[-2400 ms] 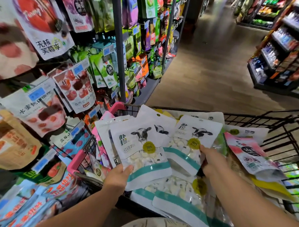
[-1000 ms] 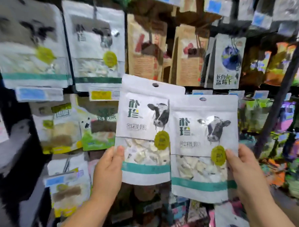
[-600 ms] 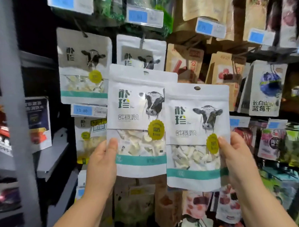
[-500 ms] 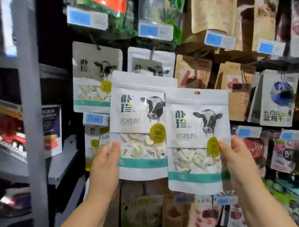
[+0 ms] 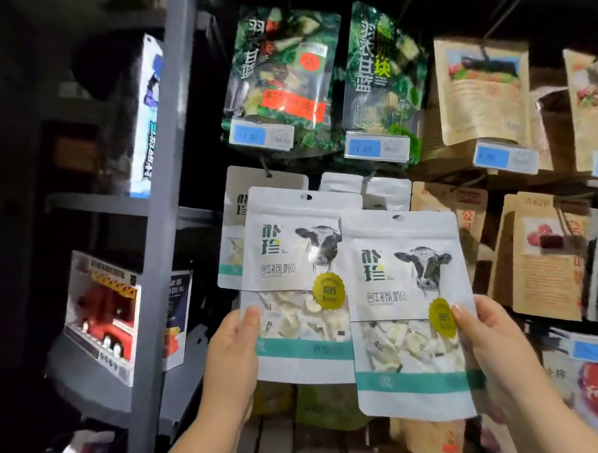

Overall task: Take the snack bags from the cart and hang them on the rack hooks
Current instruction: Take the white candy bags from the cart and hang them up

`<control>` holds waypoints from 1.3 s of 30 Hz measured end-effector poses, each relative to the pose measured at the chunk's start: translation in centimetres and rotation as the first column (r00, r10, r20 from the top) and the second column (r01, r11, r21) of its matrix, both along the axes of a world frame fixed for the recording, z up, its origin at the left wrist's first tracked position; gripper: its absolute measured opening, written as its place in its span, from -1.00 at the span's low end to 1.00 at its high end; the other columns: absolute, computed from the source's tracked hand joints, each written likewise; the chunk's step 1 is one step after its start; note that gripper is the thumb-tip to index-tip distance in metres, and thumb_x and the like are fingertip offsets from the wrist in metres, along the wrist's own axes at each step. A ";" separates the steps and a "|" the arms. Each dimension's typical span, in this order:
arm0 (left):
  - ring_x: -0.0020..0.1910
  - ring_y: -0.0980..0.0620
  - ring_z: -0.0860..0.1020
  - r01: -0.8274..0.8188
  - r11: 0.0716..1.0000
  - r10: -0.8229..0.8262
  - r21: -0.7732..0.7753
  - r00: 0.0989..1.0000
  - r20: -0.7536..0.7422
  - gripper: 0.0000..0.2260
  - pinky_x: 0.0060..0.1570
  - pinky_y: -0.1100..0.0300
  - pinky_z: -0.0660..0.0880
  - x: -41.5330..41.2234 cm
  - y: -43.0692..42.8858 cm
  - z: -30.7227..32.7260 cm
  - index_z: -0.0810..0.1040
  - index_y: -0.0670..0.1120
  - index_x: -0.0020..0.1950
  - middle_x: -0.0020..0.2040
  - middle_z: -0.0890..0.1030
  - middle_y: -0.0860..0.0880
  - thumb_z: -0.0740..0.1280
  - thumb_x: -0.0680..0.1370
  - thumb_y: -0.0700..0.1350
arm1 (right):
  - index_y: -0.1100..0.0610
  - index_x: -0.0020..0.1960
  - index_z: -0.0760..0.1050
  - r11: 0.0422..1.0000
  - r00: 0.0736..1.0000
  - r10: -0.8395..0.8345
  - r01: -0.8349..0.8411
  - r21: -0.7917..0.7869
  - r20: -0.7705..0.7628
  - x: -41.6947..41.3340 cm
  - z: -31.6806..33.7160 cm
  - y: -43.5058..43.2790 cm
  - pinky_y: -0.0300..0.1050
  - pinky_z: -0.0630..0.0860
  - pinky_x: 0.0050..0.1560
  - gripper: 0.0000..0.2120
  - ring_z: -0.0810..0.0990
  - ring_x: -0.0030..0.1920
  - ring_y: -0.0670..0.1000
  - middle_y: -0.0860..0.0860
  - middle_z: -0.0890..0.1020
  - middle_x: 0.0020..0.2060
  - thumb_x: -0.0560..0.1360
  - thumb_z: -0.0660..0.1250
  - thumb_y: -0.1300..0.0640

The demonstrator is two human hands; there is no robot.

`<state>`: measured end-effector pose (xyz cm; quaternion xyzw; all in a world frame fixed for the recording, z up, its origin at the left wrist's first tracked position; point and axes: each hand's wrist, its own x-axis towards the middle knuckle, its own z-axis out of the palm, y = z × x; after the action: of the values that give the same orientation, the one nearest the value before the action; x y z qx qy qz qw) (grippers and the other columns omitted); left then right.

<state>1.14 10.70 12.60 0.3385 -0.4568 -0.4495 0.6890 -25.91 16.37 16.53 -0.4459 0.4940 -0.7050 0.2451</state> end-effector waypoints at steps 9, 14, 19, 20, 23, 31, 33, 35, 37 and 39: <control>-0.24 0.03 0.63 -0.047 0.998 0.046 -0.029 0.999 -0.023 -0.77 -0.32 0.19 0.49 3.1 -2.7 2.6 0.55 -0.12 -0.03 -0.16 0.65 -0.09 0.16 0.65 -0.06 | 0.02 0.09 0.54 1.000 0.988 -0.008 0.006 -0.012 -0.151 2.4 3.1 -2.6 0.10 0.62 -0.11 -0.88 0.72 -0.14 0.13 0.05 0.73 -0.14 0.61 0.25 0.12; -0.16 -0.07 0.66 -0.037 0.999 0.036 -0.021 0.998 -0.050 -0.80 -0.16 0.02 0.57 4.5 -4.8 4.0 0.57 -0.09 -0.01 -0.13 0.68 -0.11 0.18 0.65 -0.05 | 0.05 0.06 0.54 1.000 0.987 0.001 -0.004 -0.022 -0.161 4.0 5.1 -4.0 0.00 0.57 -0.25 -0.89 0.69 -0.32 0.02 0.03 0.72 -0.27 0.62 0.24 0.16; -0.22 -0.04 0.66 -0.027 0.999 0.025 -0.035 0.998 -0.061 -0.80 -0.25 0.09 0.56 5.2 -6.6 5.1 0.57 -0.09 0.01 -0.13 0.68 -0.12 0.20 0.64 -0.05 | 0.03 0.08 0.53 0.999 0.993 0.044 -0.043 0.010 -0.109 5.1 6.2 -4.4 0.38 0.56 0.06 -0.89 0.71 -0.10 0.25 0.12 0.73 -0.13 0.62 0.25 0.15; -0.23 -0.03 0.66 -0.029 0.999 0.028 -0.034 0.998 -0.054 -0.80 -0.27 0.10 0.55 5.3 -6.9 5.3 0.57 -0.10 0.00 -0.14 0.68 -0.12 0.20 0.64 -0.05 | 0.03 0.06 0.53 0.999 0.993 0.039 -0.037 0.014 -0.109 5.3 6.3 -4.5 0.38 0.56 0.07 -0.90 0.71 -0.10 0.26 0.13 0.73 -0.14 0.62 0.25 0.15; -0.27 0.00 0.65 -0.040 0.998 0.039 -0.042 0.999 -0.015 -0.80 -0.32 0.13 0.53 5.6 -7.8 5.5 0.56 -0.10 -0.02 -0.17 0.67 -0.11 0.20 0.64 -0.04 | 0.07 0.09 0.53 0.999 0.995 0.040 -0.039 0.014 -0.095 6.0 6.7 -4.5 0.28 0.63 -0.05 -0.89 0.72 -0.19 0.20 0.11 0.73 -0.19 0.62 0.24 0.17; -0.15 -0.11 0.67 -0.091 0.990 0.093 -0.105 0.996 0.016 -0.77 -0.09 -0.11 0.58 5.7 -9.2 4.2 0.59 -0.10 -0.02 -0.15 0.69 -0.12 0.20 0.63 -0.02 | 0.18 0.13 0.47 0.997 0.993 0.075 -0.074 0.020 -0.092 6.8 7.5 -3.8 -0.33 0.30 -0.70 -0.87 0.47 -0.66 -0.14 -0.03 0.53 -0.61 0.63 0.19 0.21; -0.19 -0.06 0.67 -0.085 0.991 0.085 -0.104 0.996 -0.003 -0.79 -0.14 -0.04 0.58 5.7 -9.5 4.4 0.58 -0.09 -0.02 -0.16 0.69 -0.10 0.20 0.64 -0.03 | 0.18 0.14 0.48 0.997 0.992 0.083 -0.082 0.013 -0.091 6.9 7.5 -3.9 -0.32 0.32 -0.69 -0.86 0.49 -0.64 -0.13 -0.02 0.55 -0.60 0.63 0.19 0.21; -0.23 -0.02 0.66 -0.082 0.992 0.081 -0.100 0.997 -0.019 -0.80 -0.22 0.06 0.57 5.7 -9.8 4.8 0.58 -0.09 -0.03 -0.17 0.69 -0.09 0.20 0.64 -0.05 | 0.21 0.16 0.46 0.995 0.991 0.098 -0.099 0.001 -0.091 7.0 7.6 -3.9 -0.36 0.26 -0.71 -0.85 0.41 -0.69 -0.17 -0.04 0.48 -0.66 0.64 0.17 0.24; -0.20 -0.02 0.65 -0.095 0.991 0.096 -0.096 0.995 0.008 -0.81 -0.26 0.11 0.53 5.8 -10.3 5.1 0.57 -0.07 -0.02 -0.15 0.67 -0.09 0.19 0.64 -0.05 | 0.24 0.18 0.46 0.993 0.988 0.111 -0.113 -0.017 -0.109 7.2 7.7 -3.9 -0.38 0.27 -0.69 -0.83 0.40 -0.69 -0.18 -0.05 0.47 -0.66 0.64 0.15 0.25; -0.17 -0.04 0.64 -0.107 0.990 0.111 -0.094 0.993 0.031 -0.81 -0.24 0.11 0.53 5.9 -10.9 5.5 0.57 -0.06 -0.02 -0.12 0.67 -0.10 0.19 0.64 -0.04 | 0.25 0.18 0.46 0.992 0.987 0.119 -0.122 -0.029 -0.110 7.2 7.7 -4.2 -0.36 0.34 -0.65 -0.82 0.47 -0.64 -0.16 -0.03 0.54 -0.61 0.64 0.16 0.24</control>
<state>7.06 -0.19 18.09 0.3389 -0.4703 -0.3834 0.7190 -18.73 12.17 24.23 -0.5168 0.4660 -0.6725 0.2522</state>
